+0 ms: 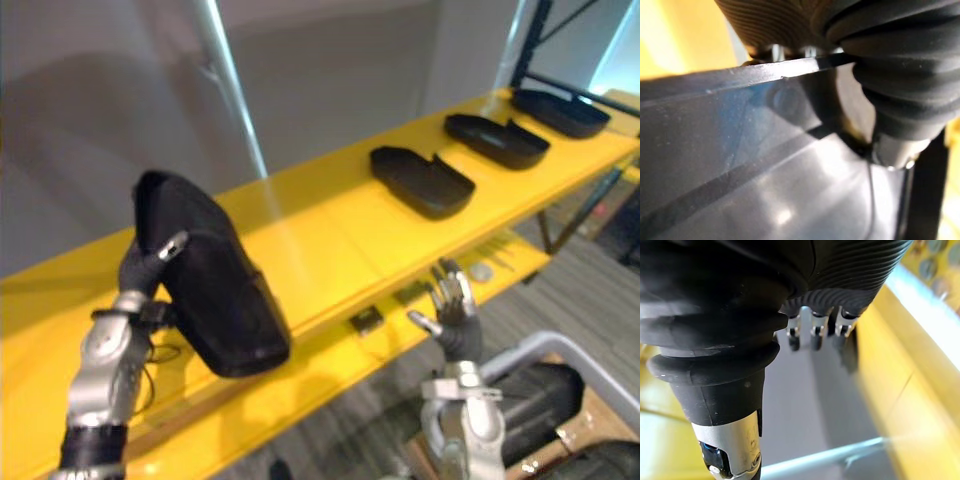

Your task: Walk over and take plastic housings, then place them on the shelf

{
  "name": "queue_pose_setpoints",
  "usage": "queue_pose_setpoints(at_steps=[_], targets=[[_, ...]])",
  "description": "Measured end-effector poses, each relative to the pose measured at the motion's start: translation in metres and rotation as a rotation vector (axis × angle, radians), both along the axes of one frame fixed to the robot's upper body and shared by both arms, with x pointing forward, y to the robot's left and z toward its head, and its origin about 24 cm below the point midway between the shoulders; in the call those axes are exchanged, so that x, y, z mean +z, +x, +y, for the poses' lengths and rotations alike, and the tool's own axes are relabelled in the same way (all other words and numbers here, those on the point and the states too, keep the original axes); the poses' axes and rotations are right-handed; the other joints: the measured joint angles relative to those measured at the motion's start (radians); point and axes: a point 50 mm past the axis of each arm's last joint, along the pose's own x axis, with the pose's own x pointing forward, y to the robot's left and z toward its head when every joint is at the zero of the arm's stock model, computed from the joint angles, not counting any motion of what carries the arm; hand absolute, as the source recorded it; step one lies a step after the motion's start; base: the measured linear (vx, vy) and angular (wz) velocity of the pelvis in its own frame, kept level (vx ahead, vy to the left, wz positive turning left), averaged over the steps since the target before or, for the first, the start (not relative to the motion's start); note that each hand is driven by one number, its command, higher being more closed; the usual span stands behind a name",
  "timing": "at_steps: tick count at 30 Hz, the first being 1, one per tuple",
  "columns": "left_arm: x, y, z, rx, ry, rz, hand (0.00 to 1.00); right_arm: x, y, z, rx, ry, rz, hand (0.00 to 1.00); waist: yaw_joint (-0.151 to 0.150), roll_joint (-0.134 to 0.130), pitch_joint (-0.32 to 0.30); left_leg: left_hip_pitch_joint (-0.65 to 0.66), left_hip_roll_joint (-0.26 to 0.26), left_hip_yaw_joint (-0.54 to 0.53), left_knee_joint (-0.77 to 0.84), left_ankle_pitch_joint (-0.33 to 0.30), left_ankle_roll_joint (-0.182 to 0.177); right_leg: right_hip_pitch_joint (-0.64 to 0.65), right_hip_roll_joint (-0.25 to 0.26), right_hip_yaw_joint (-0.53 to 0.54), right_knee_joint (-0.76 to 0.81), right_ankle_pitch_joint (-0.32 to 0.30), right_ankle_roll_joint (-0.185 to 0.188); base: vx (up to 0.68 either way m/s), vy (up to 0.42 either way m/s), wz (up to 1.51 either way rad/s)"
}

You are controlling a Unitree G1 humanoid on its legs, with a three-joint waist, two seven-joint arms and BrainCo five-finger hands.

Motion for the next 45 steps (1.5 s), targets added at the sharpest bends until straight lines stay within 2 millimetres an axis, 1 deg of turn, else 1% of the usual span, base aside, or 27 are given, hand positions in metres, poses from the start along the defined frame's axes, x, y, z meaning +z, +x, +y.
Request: queue_pose_setpoints(at_steps=[1,2,3,5,6,7,9,12,16,17,19,22,25,26,29,31,32,37,41,45], targets=[[0.008,0.008,0.014,0.030,0.048,0.029,1.00,-0.001,-0.001,0.001,0.015,-0.012,0.008,0.00,-0.005,0.000,0.000,0.005,0.006,0.018,0.000,0.000,0.000,-0.009,0.005,0.021,0.002,0.003,0.004,0.01,-0.011,-0.40],[0.015,0.016,0.022,0.044,0.083,0.059,1.00,-0.002,-0.002,0.000,0.023,-0.020,0.018,0.00,-0.011,-0.001,0.000,0.006,0.009,0.030,0.000,0.000,-0.001,-0.017,0.007,0.032,0.001,0.008,0.012,0.02,-0.006,-0.36],[0.019,0.020,0.025,0.048,0.095,0.070,1.00,-0.003,-0.002,0.000,0.026,-0.022,0.024,0.00,-0.015,-0.001,-0.001,0.006,0.009,0.033,0.000,0.000,-0.001,-0.019,0.007,0.034,0.001,0.010,0.015,0.03,-0.004,-0.21],[0.028,0.028,0.032,0.061,0.119,0.113,1.00,-0.007,-0.003,0.003,0.060,-0.022,0.054,0.00,-0.036,-0.001,-0.001,0.006,0.009,0.040,0.001,0.000,0.000,-0.027,0.008,0.053,0.008,0.018,0.024,0.07,-0.001,-0.14],[0.029,0.030,0.033,0.064,0.124,0.124,1.00,-0.009,-0.003,0.004,0.068,-0.023,0.063,0.00,-0.038,-0.001,-0.001,0.006,0.010,0.040,0.003,0.001,0.000,-0.030,0.008,0.057,0.008,0.019,0.024,0.07,-0.002,-0.14],[0.029,0.033,0.035,0.074,0.131,0.156,1.00,-0.012,-0.003,0.008,0.097,-0.029,0.084,0.00,-0.048,-0.001,-0.001,0.006,0.010,0.040,0.004,0.001,0.000,-0.031,0.009,0.060,0.008,0.020,0.025,0.04,-0.004,-0.07],[0.026,0.036,0.039,0.100,0.143,0.212,1.00,-0.017,-0.004,0.015,0.134,-0.026,0.115,0.00,-0.062,-0.001,-0.001,0.006,0.011,0.040,0.004,0.001,0.000,-0.034,0.010,0.064,0.008,0.020,0.025,0.03,-0.001,-0.07],[0.023,0.037,0.042,0.117,0.150,0.278,1.00,-0.022,-0.008,0.017,0.146,-0.018,0.153,0.00,-0.065,-0.001,0.000,0.004,0.014,0.041,0.004,0.001,0.000,-0.049,0.014,0.083,0.012,0.019,0.025,0.00,0.001,-0.14],[0.015,0.034,0.049,0.148,0.100,0.367,1.00,-0.026,-0.010,0.018,0.157,-0.016,0.184,0.00,-0.086,0.001,0.001,-0.010,0.018,0.041,0.004,0.001,0.000,-0.070,0.019,0.087,0.025,0.017,0.021,-0.01,0.003,-0.03],[0.010,0.032,0.052,0.162,0.063,0.396,1.00,-0.027,-0.010,0.019,0.165,-0.016,0.191,0.00,-0.089,0.002,0.001,-0.012,0.019,0.043,0.004,0.001,-0.001,-0.074,0.020,0.092,0.027,0.018,0.021,-0.02,0.006,-0.06],[0.002,0.030,0.054,0.186,0.011,0.440,1.00,-0.028,-0.013,0.021,0.172,-0.016,0.202,0.00,-0.090,0.003,0.002,-0.010,0.021,0.046,0.004,0.001,-0.001,-0.082,0.022,0.099,0.034,0.018,0.020,-0.03,0.009,-0.09],[-0.008,0.025,0.059,0.243,-0.055,0.475,1.00,-0.029,-0.013,0.022,0.181,-0.016,0.212,0.00,-0.090,0.013,0.014,-0.010,0.022,0.054,0.004,0.001,-0.001,-0.090,0.023,0.109,0.040,0.017,0.018,-0.03,0.009,-0.07],[-0.012,0.022,0.061,0.266,-0.096,0.478,1.00,-0.029,-0.014,0.023,0.189,-0.019,0.214,0.00,-0.088,0.021,0.032,-0.010,0.023,0.061,0.004,0.003,-0.003,-0.099,0.023,0.113,0.048,0.015,0.015,-0.02,0.008,-0.07],[-0.012,0.022,0.062,0.272,-0.105,0.477,1.00,-0.027,-0.014,0.023,0.188,-0.021,0.206,0.00,-0.089,0.023,0.043,-0.010,0.023,0.061,0.004,0.003,-0.004,-0.101,0.023,0.113,0.053,0.015,0.015,-0.02,0.007,-0.04],[-0.021,0.015,0.066,0.314,-0.105,0.498,1.00,-0.024,-0.013,0.022,0.190,-0.027,0.198,0.00,-0.098,0.022,0.047,-0.010,0.023,0.062,0.004,0.003,-0.005,-0.102,0.023,0.113,0.057,0.017,0.019,0.00,0.000,0.00],[-0.023,0.014,0.068,0.339,-0.102,0.504,1.00,-0.024,-0.013,0.021,0.191,-0.032,0.198,0.00,-0.098,0.020,0.050,-0.010,0.023,0.061,0.004,0.003,-0.005,-0.102,0.023,0.113,0.058,0.017,0.019,0.00,0.000,0.00],[-0.023,0.013,0.070,0.355,-0.104,0.499,0.00,-0.024,-0.013,0.021,0.192,-0.033,0.197,0.00,-0.100,0.019,0.059,-0.010,0.023,0.060,0.004,0.003,-0.005,-0.102,0.023,0.112,0.059,0.017,0.019,0.00,0.000,0.00],[-0.021,0.011,0.074,0.429,-0.091,0.483,0.00,-0.023,-0.013,0.021,0.195,-0.030,0.196,0.00,-0.103,0.020,0.096,-0.010,0.023,0.060,0.004,0.004,-0.005,-0.104,0.023,0.113,0.066,0.016,0.018,0.00,0.000,0.00],[-0.024,0.011,0.073,0.470,-0.069,0.493,0.00,-0.024,-0.013,0.023,0.210,-0.014,0.199,0.00,-0.112,0.020,0.101,-0.012,0.023,0.061,0.005,0.003,-0.005,-0.114,0.023,0.114,0.074,0.011,0.017,0.00,0.000,0.00],[-0.023,0.011,0.074,0.508,-0.046,0.490,0.00,-0.024,-0.014,0.024,0.211,0.021,0.197,0.00,-0.118,0.023,0.102,-0.016,0.023,0.063,0.005,0.003,-0.005,-0.118,0.023,0.115,0.079,0.009,0.017,0.00,0.000,0.00]])
